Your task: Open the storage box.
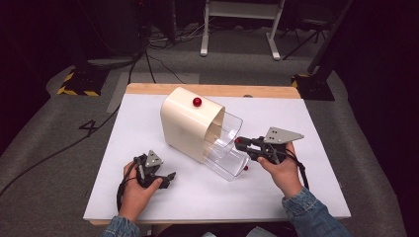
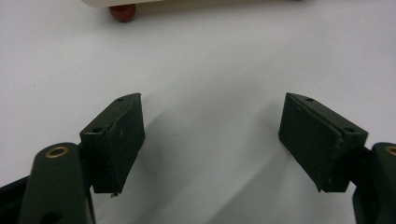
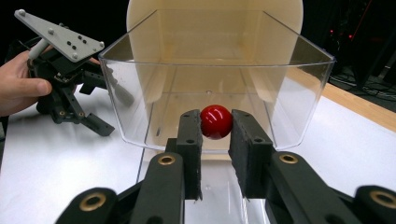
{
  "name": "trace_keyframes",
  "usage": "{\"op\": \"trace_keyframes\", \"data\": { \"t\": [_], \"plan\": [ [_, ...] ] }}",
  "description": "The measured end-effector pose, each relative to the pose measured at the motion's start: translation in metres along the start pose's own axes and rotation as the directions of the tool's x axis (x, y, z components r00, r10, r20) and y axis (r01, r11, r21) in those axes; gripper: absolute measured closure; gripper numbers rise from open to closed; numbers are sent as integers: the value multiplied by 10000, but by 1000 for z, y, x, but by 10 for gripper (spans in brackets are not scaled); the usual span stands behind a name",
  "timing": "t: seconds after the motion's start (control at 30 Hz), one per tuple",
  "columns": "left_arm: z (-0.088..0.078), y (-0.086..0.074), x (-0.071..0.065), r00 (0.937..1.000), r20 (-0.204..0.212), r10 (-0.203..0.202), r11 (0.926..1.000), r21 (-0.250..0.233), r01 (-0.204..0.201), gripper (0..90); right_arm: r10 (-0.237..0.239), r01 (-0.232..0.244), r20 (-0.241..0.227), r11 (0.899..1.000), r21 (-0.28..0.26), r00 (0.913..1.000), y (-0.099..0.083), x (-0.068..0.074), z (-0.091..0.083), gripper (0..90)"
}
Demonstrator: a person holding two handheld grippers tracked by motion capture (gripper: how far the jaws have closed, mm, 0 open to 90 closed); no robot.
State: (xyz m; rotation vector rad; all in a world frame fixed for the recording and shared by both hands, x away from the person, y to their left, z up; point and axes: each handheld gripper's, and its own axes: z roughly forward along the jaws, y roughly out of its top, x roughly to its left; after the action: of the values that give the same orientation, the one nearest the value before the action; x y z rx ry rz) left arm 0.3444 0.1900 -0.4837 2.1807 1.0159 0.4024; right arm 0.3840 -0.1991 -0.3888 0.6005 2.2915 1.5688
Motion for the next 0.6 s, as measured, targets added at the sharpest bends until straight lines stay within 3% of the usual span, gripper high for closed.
{"op": "trace_keyframes", "data": {
  "t": [0.27,0.6],
  "plan": [
    [0,0,0,10000,-64,43,10000,-16,-44,226,1,-1,18,10000,60,10000,-8,0,-14,745],
    [0,0,0,10000,-46,29,10000,-39,-29,226,226,-224,-83,9995,236,9997,-18,-4,-13,730]
  ]
}}
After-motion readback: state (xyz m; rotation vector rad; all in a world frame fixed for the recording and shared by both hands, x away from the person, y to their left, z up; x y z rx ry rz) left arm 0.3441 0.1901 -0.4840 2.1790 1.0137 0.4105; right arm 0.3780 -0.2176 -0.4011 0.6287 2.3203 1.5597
